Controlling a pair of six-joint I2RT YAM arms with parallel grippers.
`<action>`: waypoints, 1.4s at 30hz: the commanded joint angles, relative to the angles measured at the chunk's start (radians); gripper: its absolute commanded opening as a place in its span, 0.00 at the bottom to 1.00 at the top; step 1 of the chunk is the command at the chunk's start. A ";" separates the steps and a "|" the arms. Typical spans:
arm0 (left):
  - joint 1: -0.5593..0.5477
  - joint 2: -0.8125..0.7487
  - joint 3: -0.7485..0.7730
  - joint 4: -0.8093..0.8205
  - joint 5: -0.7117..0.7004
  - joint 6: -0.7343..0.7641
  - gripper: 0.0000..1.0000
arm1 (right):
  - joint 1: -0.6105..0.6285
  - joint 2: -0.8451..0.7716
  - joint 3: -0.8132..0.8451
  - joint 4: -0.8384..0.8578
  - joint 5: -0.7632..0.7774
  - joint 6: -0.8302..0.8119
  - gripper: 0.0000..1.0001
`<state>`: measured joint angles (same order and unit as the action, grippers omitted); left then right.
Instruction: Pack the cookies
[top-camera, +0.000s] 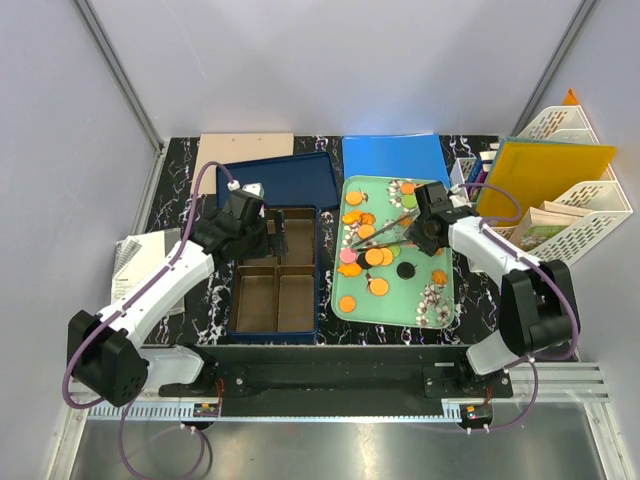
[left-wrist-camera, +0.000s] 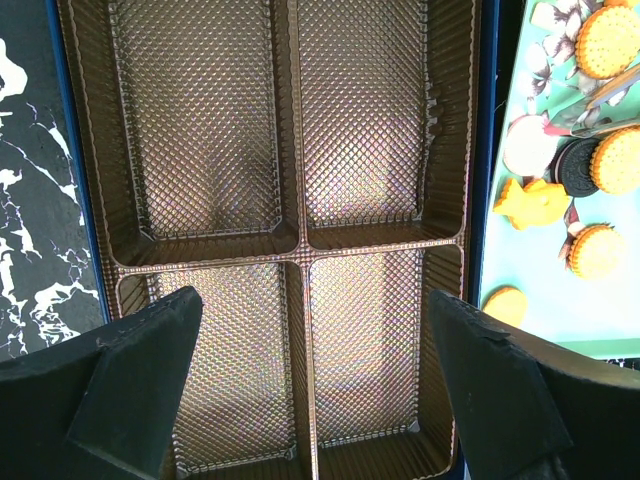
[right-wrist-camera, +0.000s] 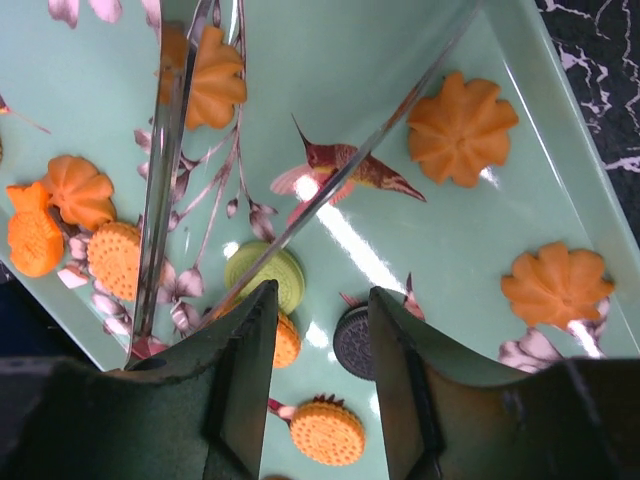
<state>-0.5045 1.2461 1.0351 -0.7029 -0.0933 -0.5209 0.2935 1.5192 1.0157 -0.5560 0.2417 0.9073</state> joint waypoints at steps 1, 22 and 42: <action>-0.003 -0.011 0.045 0.029 0.017 0.016 0.99 | -0.025 0.062 0.061 0.050 -0.002 0.042 0.48; -0.002 0.001 0.042 0.025 -0.003 0.012 0.99 | -0.045 0.174 0.118 0.073 0.041 -0.042 0.23; -0.003 0.039 0.060 0.029 0.023 0.009 0.99 | -0.042 0.061 0.256 -0.166 0.034 -0.507 0.08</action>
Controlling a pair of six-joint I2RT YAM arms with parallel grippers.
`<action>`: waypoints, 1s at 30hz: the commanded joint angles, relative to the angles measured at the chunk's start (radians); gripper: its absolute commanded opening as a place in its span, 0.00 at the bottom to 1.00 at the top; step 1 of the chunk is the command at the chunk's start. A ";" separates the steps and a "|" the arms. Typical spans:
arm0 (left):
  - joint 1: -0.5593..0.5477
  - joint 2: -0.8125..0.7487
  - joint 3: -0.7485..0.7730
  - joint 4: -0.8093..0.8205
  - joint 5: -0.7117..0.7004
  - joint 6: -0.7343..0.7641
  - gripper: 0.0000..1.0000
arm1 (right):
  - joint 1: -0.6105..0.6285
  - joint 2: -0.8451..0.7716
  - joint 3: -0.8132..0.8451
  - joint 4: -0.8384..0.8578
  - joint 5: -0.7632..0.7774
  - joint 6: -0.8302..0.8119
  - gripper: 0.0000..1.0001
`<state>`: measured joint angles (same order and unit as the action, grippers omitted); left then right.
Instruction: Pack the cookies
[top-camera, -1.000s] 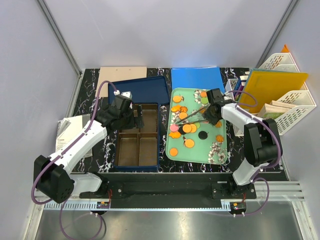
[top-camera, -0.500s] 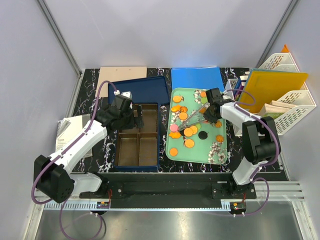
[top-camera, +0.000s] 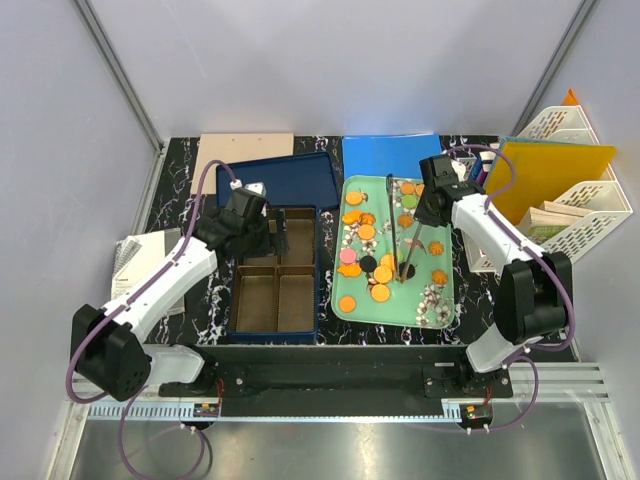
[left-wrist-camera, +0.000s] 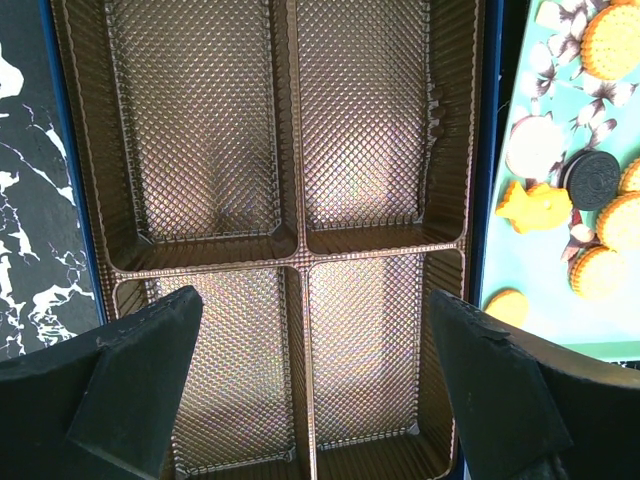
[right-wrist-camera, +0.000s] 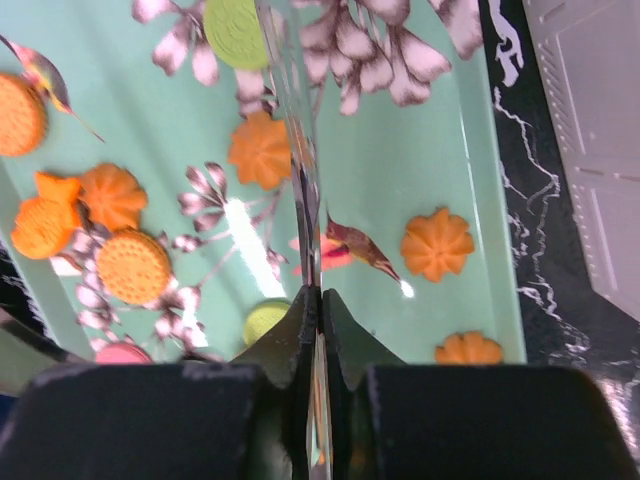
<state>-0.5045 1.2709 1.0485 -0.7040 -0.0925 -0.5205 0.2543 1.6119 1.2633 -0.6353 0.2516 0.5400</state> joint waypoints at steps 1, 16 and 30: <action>-0.003 0.021 0.048 0.032 0.031 0.005 0.99 | -0.004 -0.030 0.002 -0.089 0.021 -0.150 0.10; -0.003 -0.008 0.012 0.034 0.054 -0.001 0.99 | 0.010 0.074 0.054 -0.130 -0.009 -0.179 0.78; -0.003 -0.021 -0.025 0.060 0.076 -0.004 0.99 | 0.146 0.016 -0.100 -0.083 0.093 -0.172 0.95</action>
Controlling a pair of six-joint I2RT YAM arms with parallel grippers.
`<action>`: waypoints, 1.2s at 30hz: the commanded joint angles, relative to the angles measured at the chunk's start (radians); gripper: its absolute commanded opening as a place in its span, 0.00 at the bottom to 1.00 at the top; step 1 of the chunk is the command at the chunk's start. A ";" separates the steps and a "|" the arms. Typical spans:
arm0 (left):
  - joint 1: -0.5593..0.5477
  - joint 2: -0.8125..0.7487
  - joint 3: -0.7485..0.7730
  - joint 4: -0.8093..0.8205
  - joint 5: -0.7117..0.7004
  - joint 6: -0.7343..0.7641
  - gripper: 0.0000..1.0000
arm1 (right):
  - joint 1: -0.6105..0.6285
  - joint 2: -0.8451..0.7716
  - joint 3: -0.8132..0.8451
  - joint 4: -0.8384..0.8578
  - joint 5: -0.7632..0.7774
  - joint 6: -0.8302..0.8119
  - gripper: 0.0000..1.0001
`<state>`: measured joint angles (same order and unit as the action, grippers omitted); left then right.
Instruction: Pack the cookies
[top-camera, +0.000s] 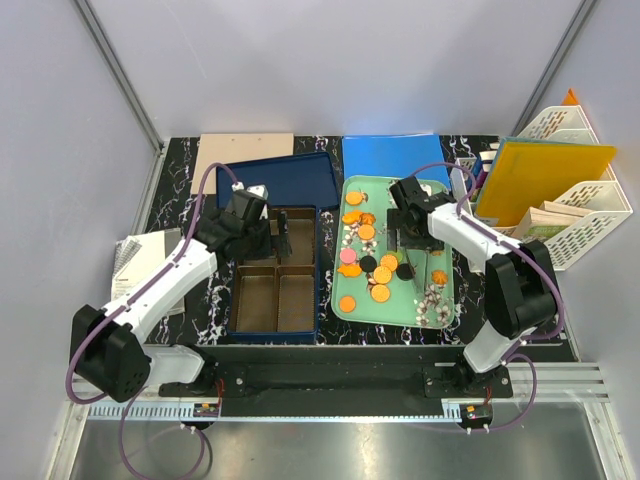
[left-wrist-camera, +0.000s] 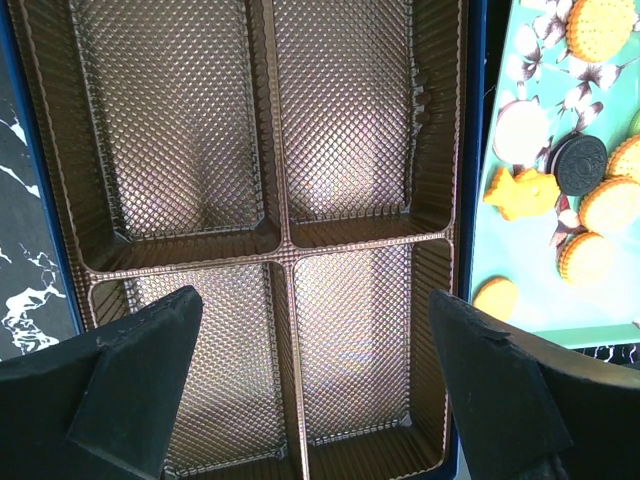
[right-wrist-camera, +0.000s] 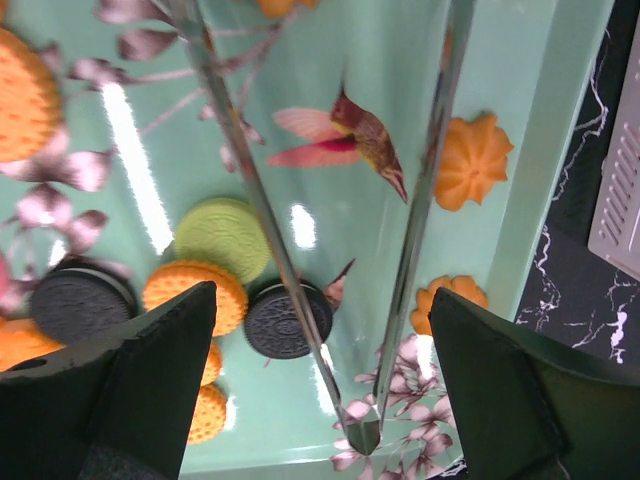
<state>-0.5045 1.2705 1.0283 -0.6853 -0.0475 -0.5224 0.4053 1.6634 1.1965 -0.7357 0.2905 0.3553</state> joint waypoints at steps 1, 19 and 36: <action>-0.002 -0.017 -0.008 0.043 0.032 -0.002 0.99 | -0.006 -0.036 -0.040 0.018 0.061 0.017 0.95; -0.003 -0.037 -0.043 0.053 0.041 -0.007 0.99 | -0.006 0.032 -0.143 0.114 -0.030 0.074 0.88; -0.002 -0.026 -0.048 0.053 0.069 -0.021 0.99 | -0.089 0.038 -0.241 0.245 -0.136 0.116 0.61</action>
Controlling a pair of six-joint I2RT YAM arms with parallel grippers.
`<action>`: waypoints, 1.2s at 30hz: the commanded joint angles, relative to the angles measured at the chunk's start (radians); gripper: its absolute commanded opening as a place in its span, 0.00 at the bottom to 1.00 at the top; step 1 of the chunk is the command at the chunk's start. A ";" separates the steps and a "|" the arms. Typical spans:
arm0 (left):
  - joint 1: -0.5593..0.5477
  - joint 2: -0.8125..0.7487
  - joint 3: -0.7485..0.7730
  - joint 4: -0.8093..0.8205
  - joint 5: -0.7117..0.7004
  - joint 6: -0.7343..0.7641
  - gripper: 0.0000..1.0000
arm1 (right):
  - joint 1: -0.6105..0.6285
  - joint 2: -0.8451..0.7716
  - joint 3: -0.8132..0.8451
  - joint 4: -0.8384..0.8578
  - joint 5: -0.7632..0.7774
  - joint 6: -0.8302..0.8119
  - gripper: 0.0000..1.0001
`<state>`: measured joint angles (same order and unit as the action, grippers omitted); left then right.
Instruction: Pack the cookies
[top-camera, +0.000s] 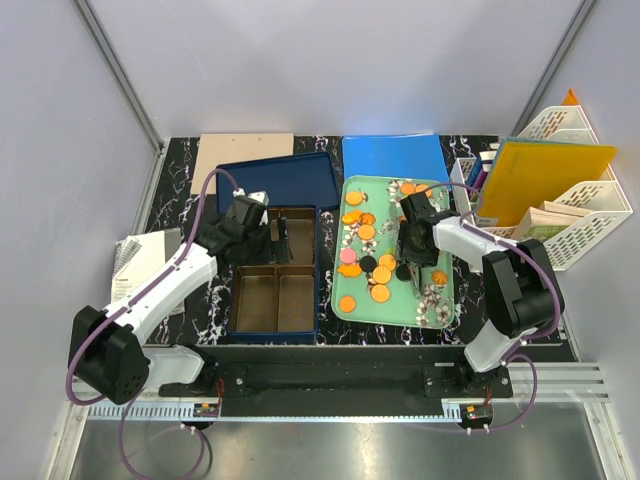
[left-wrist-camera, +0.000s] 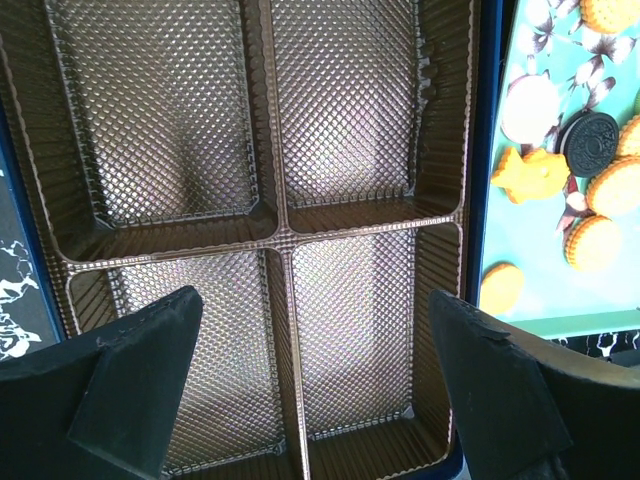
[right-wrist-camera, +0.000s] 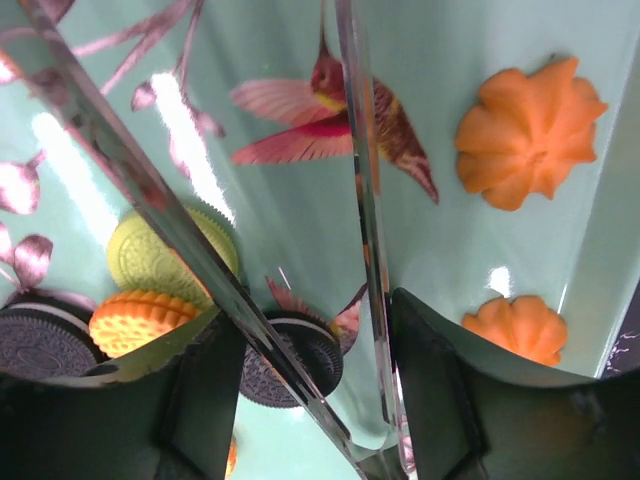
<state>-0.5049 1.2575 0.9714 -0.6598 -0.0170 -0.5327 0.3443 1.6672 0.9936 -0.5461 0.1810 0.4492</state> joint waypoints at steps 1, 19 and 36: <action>-0.004 -0.010 0.007 0.026 0.038 -0.012 0.99 | -0.031 0.040 -0.038 0.055 -0.035 0.020 0.58; -0.004 0.022 0.026 0.029 0.055 -0.035 0.99 | -0.030 -0.237 0.122 -0.107 0.014 0.080 0.46; -0.004 0.006 -0.002 0.039 0.077 -0.044 0.99 | -0.030 -0.248 0.025 -0.060 -0.109 0.166 0.48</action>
<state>-0.5049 1.2804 0.9714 -0.6556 0.0284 -0.5694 0.3145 1.4334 1.0458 -0.6468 0.1333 0.5636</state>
